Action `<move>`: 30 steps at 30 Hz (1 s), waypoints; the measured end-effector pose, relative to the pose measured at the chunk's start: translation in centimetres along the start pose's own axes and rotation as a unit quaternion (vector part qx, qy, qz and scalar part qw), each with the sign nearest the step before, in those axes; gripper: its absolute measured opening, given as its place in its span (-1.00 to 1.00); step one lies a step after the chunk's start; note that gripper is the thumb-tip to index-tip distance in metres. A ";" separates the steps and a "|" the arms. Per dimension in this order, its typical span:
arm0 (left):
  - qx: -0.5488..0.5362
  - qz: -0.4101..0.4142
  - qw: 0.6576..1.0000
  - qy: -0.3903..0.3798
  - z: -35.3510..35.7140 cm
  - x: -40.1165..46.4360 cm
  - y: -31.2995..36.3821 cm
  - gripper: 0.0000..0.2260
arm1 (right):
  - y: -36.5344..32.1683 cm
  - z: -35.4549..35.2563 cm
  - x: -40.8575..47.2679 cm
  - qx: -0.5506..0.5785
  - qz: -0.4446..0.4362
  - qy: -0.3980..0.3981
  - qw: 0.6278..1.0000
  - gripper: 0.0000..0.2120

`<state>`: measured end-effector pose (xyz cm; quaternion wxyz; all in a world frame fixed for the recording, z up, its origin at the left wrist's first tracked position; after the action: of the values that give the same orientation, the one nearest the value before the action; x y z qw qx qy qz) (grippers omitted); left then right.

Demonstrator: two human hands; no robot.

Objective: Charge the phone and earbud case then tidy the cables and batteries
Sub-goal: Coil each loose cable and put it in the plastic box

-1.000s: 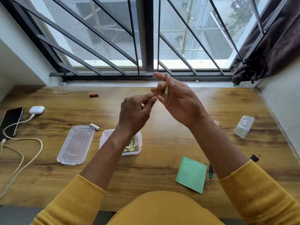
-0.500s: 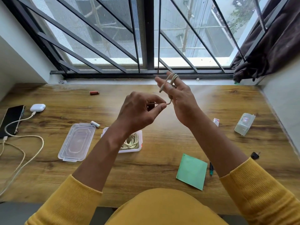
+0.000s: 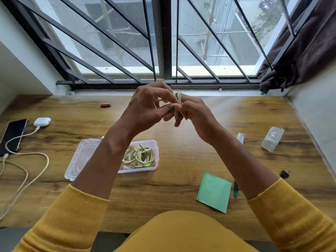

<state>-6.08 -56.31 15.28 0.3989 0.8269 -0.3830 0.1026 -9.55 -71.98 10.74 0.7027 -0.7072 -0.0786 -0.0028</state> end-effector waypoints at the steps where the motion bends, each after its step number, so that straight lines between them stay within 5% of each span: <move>1: -0.003 0.003 1.000 0.004 0.0 0.0 0.1 -0.92 | -0.1 0.1 0.0 -0.002 -0.004 -0.004 1.000 -0.73; 14: -0.036 -0.037 0.999 0.017 0.0 0.3 -1.4 -0.87 | 0.8 0.6 -0.3 0.031 0.003 -0.040 0.999 -0.56; 19: -0.067 -0.051 0.996 0.017 0.0 0.0 -1.9 -0.88 | 0.9 0.5 -0.5 0.015 0.053 -0.062 0.997 -0.35; 25: -0.085 -0.058 0.995 -0.009 -0.1 -0.2 -2.4 -0.87 | 1.8 0.7 -1.2 -0.012 0.090 -0.123 0.988 -0.32; 30: -0.137 -0.096 0.986 -0.003 0.9 -0.7 -4.1 -0.92 | 1.5 0.6 -1.1 0.074 0.088 -0.135 0.984 -0.38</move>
<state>-3.78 -55.01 11.97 0.5154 0.7977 -0.3131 0.0077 -10.53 -71.51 9.15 0.7338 -0.6511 -0.1096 0.1603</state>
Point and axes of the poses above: each hand's wrist, its own x-axis towards the middle knuckle, its own z-axis out of the palm, y = z × x, the point moved 4 cm from there along x, towards the middle knuckle, and after that the axes turned 4 degrees about y, right-handed, at the moved point
